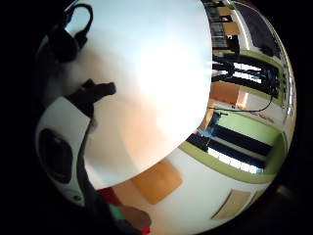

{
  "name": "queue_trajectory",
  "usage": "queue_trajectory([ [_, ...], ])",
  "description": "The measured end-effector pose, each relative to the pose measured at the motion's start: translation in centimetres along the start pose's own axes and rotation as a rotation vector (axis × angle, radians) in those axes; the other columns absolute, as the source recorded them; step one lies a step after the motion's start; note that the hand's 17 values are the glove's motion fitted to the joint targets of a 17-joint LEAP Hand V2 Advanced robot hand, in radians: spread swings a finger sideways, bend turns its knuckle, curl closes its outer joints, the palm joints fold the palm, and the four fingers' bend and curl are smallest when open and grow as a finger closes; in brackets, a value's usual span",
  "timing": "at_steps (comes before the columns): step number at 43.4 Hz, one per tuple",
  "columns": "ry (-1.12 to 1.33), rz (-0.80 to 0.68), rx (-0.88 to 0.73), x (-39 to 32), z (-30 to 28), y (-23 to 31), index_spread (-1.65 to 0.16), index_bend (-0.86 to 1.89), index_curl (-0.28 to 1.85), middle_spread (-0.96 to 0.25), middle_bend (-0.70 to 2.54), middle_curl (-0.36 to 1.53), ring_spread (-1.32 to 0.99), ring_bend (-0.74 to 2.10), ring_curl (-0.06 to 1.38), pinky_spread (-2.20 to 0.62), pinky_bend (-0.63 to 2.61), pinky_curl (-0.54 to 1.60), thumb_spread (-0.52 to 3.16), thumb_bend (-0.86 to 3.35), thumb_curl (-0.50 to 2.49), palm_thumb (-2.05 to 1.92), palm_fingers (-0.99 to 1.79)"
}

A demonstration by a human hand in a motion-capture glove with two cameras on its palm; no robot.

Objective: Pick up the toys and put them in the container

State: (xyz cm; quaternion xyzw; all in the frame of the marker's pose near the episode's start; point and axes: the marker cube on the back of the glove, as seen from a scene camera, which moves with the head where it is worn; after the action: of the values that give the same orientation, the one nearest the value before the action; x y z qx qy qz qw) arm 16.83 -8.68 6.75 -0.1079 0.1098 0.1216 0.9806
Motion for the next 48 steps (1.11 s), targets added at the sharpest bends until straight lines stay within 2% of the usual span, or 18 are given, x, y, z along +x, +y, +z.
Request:
queue_trajectory([
  [5,0.018,-0.008,0.055,-0.4,0.0,0.0,-0.45,0.14,0.3,-0.26,0.29,0.28,-0.31,0.98,0.36,-0.33,1.27,0.36,1.45,0.23,0.47,0.54,0.59],
  [11,-0.009,0.039,0.185,0.2,0.2,-0.3,-0.46,0.25,0.35,-0.34,0.39,0.33,-0.4,0.98,0.37,-0.4,1.18,0.34,1.25,0.21,0.56,0.61,0.89],
  [17,-0.052,0.027,0.257,0.5,0.4,-0.4,-0.48,0.32,0.41,-0.38,0.49,0.39,-0.43,1.05,0.41,-0.41,1.08,0.34,1.06,0.17,0.64,0.63,1.13],
  [29,-0.012,0.005,0.26,0.0,0.2,-0.8,-0.53,0.41,0.56,-0.39,0.75,0.53,-0.41,1.16,0.47,-0.41,0.99,0.35,0.79,0.15,0.78,0.67,1.22],
  [38,-0.101,-0.021,0.278,-1.2,-0.7,-0.8,-0.56,0.45,0.67,-0.37,0.86,0.61,-0.4,1.21,0.49,-0.41,0.99,0.38,0.64,0.14,0.87,0.67,1.2],
  [43,-0.109,-0.026,0.331,-2.4,-3.6,-0.7,-0.58,0.46,0.73,-0.35,0.89,0.64,-0.39,1.22,0.5,-0.41,1.01,0.39,0.58,0.13,0.92,0.66,1.18],
  [48,-0.059,-0.042,0.359,-3.8,-9.6,-0.3,-0.58,0.46,0.79,-0.34,0.9,0.66,-0.39,1.24,0.5,-0.41,1.02,0.4,0.52,0.12,0.96,0.65,1.16],
])
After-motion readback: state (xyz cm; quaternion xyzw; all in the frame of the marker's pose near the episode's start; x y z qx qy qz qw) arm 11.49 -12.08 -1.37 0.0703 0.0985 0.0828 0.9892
